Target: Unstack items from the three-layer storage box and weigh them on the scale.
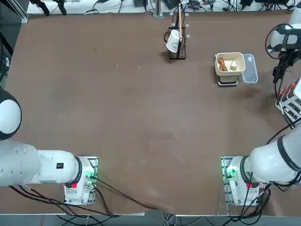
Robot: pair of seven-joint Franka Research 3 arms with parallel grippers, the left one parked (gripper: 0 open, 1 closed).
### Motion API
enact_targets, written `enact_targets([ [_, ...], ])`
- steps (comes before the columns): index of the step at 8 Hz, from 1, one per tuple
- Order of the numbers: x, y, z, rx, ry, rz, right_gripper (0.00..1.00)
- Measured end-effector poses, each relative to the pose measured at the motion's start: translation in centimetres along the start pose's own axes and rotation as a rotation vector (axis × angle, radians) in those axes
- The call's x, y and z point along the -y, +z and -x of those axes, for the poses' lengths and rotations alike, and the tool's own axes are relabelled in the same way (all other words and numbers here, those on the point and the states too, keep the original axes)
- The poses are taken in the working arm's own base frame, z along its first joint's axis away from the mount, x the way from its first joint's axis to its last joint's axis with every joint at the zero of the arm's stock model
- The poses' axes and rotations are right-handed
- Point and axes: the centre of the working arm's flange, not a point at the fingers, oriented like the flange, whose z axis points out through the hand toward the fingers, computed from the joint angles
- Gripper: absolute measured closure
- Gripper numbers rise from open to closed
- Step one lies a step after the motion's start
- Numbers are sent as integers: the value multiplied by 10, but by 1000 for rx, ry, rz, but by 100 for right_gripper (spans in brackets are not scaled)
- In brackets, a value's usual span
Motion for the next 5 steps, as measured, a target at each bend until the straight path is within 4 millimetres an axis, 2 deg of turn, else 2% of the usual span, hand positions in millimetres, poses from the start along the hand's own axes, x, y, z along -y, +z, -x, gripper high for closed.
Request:
enact_targets([
  [1, -5, 15, -2, 3, 2, 6, 44],
  [3, -17, 48, 1, 28, -2, 22, 51],
  [5, -22, 65, 3, 47, -17, 40, 53],
])
